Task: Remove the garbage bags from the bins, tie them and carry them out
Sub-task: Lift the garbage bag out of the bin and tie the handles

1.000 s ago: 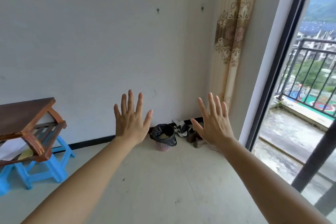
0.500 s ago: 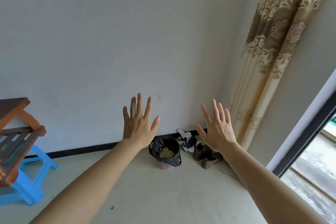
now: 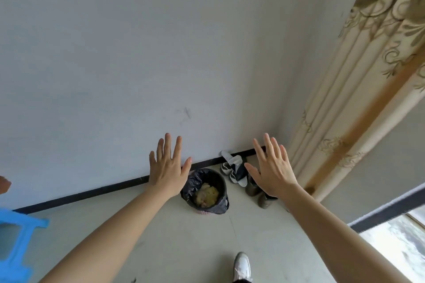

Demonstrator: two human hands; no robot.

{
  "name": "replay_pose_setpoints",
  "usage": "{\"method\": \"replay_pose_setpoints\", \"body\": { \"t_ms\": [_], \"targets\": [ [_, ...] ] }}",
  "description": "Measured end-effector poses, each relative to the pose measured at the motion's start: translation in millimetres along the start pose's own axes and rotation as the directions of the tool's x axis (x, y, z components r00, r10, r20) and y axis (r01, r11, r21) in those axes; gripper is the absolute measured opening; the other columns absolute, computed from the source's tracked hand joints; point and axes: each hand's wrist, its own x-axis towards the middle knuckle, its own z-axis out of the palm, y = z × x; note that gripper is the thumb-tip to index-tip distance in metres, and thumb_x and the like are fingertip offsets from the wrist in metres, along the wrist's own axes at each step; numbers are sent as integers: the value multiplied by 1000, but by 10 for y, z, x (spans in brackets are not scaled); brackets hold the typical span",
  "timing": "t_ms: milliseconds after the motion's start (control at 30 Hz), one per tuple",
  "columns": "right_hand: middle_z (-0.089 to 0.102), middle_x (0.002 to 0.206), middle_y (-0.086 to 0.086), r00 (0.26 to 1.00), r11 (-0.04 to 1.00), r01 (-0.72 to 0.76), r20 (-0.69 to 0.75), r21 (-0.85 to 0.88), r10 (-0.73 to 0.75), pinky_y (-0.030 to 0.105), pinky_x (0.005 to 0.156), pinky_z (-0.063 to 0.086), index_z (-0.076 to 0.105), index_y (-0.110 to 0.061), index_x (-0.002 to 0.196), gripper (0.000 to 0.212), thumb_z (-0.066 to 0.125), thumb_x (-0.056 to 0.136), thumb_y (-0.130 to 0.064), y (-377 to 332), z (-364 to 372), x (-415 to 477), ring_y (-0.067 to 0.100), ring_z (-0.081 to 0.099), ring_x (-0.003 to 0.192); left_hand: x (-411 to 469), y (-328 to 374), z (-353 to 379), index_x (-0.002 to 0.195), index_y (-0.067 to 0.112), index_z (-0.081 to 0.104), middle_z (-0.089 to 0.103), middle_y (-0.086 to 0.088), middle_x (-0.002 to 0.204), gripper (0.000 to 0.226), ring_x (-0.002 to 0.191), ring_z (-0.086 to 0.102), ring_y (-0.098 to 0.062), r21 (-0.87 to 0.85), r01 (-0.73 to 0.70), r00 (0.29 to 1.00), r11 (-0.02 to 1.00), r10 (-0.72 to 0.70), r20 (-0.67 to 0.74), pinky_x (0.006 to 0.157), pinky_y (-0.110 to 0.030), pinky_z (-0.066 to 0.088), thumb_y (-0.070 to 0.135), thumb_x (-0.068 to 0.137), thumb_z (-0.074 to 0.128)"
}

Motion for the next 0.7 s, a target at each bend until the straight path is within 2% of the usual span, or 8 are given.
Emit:
{"method": "replay_pose_setpoints", "body": {
  "t_ms": [133, 233, 300, 433, 567, 700],
  "targets": [
    [0, 167, 17, 997, 997, 3, 82, 82, -10, 48, 124, 9, 5, -20, 160, 89, 1, 88, -72, 211, 538, 864, 36, 6, 154, 655, -1, 481, 161, 17, 3, -3, -17, 168, 78, 154, 6, -37, -55, 98, 994, 994, -95, 53, 121, -54, 20, 63, 97, 11],
    [0, 167, 18, 981, 996, -8, 195, 93, -10, 49, 123, 10, 3, -20, 160, 82, 12, 95, -69, 282, 942, 1377, 37, 6, 154, 1058, -86, 852, 161, 19, -1, -8, -15, 168, 72, 155, 0, -34, -61, 185, 972, 981, -174, 159, 123, -51, 15, 54, 103, 23],
    [-1, 167, 18, 968, 992, -42, 252, 119, 11, 49, 124, 10, 2, -21, 160, 79, 21, 98, -66, 296, 1211, 1635, 36, 6, 154, 1271, -154, 1057, 161, 18, 2, -5, -16, 168, 70, 155, 1, -34, -66, 234, 953, 970, -215, 215, 122, -51, 17, 51, 104, 27],
    [-3, 168, 15, 926, 989, -63, 376, 137, 7, 48, 124, 10, -1, -21, 160, 79, 20, 99, -66, 254, 1828, 2003, 34, 4, 154, 1676, -395, 1597, 160, 14, 9, 3, -18, 168, 67, 155, 5, -35, -84, 281, 911, 956, -238, 337, 121, -52, 22, 44, 105, 32],
    [2, 168, 13, 873, 975, -155, 485, 160, 59, 45, 124, 11, 2, -21, 160, 79, 22, 99, -66, 169, 2909, 2253, 30, 5, 155, 2116, -716, 2668, 159, 11, 14, 15, -18, 166, 65, 152, 13, -36, -178, 374, 868, 910, -275, 413, 118, -52, 24, 39, 105, 37],
    [11, 167, 10, 793, 895, -390, 574, 218, 206, 48, 121, 19, 10, -22, 159, 75, 27, 99, -64, 17, 4453, 2292, 29, 14, 153, 2359, -1089, 4249, 158, 8, 17, 20, -16, 166, 63, 153, 15, -32, -230, 523, 797, 821, -374, 475, 120, -50, 20, 41, 107, 31]
  ]
}}
